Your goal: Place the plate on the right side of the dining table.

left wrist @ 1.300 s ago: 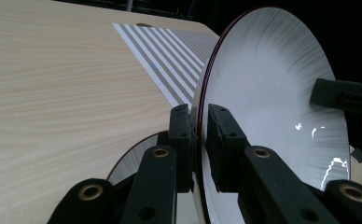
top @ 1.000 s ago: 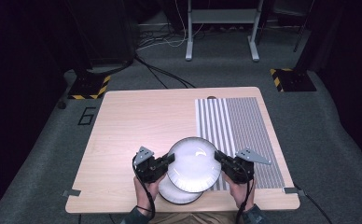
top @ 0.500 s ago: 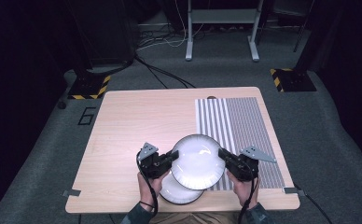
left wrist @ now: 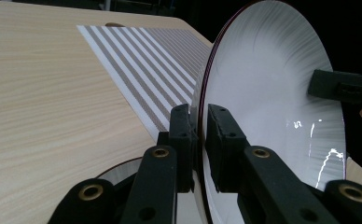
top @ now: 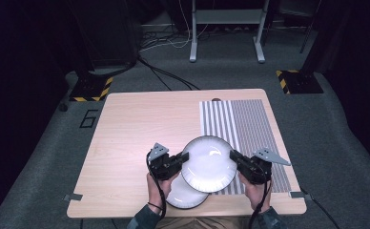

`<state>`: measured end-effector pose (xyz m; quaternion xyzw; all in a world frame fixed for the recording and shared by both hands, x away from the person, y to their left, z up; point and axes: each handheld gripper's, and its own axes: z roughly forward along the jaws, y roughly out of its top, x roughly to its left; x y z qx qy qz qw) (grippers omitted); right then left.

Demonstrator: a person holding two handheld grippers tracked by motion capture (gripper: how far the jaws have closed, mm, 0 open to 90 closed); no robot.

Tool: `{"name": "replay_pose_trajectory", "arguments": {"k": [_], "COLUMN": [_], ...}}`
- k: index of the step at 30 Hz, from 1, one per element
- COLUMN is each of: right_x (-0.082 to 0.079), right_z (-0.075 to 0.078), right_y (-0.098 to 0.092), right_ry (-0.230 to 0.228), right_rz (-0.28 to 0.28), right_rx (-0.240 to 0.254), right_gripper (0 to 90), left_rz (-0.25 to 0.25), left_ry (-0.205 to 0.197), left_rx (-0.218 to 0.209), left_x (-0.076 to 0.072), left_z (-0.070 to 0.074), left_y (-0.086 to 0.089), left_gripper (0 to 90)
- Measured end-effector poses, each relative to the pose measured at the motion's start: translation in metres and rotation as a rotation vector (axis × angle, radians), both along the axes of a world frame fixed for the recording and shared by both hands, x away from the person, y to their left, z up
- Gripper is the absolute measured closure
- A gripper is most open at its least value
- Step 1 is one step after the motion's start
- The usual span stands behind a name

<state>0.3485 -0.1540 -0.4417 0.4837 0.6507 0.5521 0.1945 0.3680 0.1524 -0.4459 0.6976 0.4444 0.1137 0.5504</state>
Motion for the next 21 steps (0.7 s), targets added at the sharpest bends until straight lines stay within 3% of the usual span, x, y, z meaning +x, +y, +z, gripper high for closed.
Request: {"name": "replay_pose_trajectory", "arguments": {"k": [21], "right_x": [0.003], "right_z": [0.009], "right_y": [-0.016], "right_ry": [-0.014], "right_rz": [-0.023], "right_rx": [-0.016], "right_gripper": [83.8], "left_rz": [-0.025], "left_ry": [0.000], "left_rx": [0.009], "left_x": [0.012], "left_z": [0.008], "left_y": [-0.018], "left_gripper": [80.3]}}
